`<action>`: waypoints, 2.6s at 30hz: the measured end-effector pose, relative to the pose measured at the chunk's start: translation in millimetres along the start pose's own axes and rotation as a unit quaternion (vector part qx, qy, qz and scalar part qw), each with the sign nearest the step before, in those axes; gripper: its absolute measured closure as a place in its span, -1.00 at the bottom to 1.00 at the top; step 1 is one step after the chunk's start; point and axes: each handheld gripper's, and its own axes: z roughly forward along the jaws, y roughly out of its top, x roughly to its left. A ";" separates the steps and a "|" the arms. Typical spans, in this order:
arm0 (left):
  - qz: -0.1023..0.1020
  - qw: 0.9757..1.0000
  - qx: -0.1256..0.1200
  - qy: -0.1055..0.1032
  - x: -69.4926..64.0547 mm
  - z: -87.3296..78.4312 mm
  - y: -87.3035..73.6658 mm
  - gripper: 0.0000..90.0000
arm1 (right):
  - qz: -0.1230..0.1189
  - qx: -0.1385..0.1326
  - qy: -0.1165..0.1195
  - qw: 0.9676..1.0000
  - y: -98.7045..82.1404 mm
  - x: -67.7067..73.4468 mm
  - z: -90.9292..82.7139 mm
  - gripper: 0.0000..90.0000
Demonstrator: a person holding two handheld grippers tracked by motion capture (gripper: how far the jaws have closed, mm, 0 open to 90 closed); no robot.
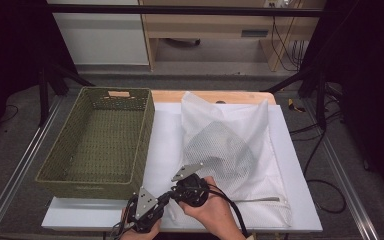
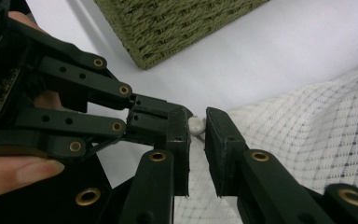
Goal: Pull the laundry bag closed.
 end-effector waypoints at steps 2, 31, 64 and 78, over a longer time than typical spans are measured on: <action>0.000 1.000 -0.001 0.000 0.2 -0.2 0.3 0.95 | 0.002 0.003 0.000 1.000 -1.6 -0.2 -0.2 0.78; -0.030 0.999 0.015 -0.022 3.9 2.5 2.6 0.97 | -0.020 0.009 -0.032 0.999 -3.2 8.1 2.9 0.82; -0.076 0.997 0.024 -0.019 7.6 7.0 10.0 0.99 | -0.009 -0.020 -0.014 1.000 -27.8 -9.2 5.8 0.83; -0.061 0.998 0.019 -0.013 7.8 6.8 10.6 0.99 | -0.002 -0.018 0.006 1.000 -20.5 -13.6 4.7 0.82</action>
